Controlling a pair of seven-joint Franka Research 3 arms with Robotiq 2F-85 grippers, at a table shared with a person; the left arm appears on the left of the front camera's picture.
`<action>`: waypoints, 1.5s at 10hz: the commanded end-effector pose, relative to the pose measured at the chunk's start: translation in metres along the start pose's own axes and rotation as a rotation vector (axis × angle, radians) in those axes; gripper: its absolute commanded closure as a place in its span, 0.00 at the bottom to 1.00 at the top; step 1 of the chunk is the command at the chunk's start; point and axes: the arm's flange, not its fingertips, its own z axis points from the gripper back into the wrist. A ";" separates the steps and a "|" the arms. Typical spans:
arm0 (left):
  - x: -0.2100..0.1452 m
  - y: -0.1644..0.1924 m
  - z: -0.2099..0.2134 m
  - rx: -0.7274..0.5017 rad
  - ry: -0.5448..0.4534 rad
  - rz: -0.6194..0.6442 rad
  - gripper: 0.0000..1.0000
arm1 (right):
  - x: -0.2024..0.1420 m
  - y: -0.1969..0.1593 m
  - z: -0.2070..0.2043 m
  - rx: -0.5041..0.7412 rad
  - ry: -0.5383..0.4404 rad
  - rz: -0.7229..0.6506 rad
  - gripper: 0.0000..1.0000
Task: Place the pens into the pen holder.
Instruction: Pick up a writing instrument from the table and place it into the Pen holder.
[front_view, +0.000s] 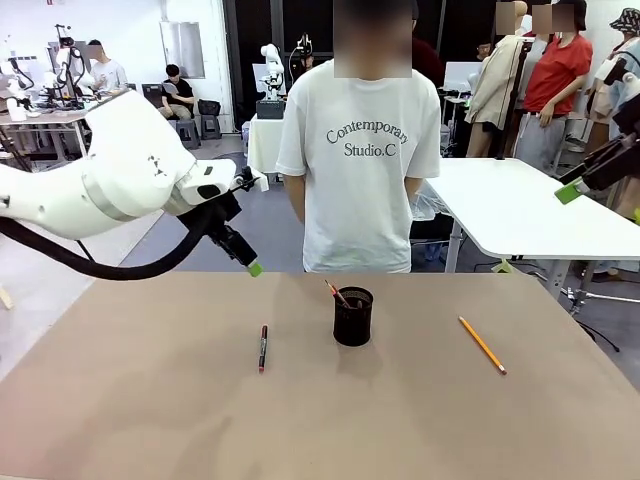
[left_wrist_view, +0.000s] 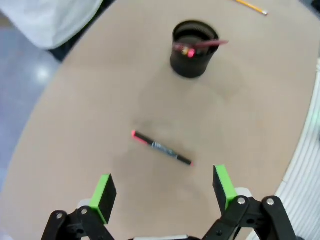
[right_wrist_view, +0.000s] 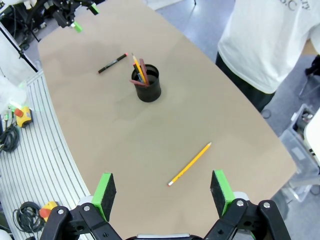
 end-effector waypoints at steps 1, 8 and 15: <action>0.004 -0.002 0.011 0.018 0.112 0.096 0.00 | 0.002 0.000 0.001 -0.001 -0.011 -0.002 0.00; -0.003 0.000 0.003 0.019 0.055 0.052 0.00 | 0.002 0.000 0.001 -0.001 -0.011 -0.002 0.00; 0.029 -0.023 -0.033 0.343 0.441 0.758 0.00 | 0.002 0.000 0.001 -0.001 -0.011 -0.002 0.00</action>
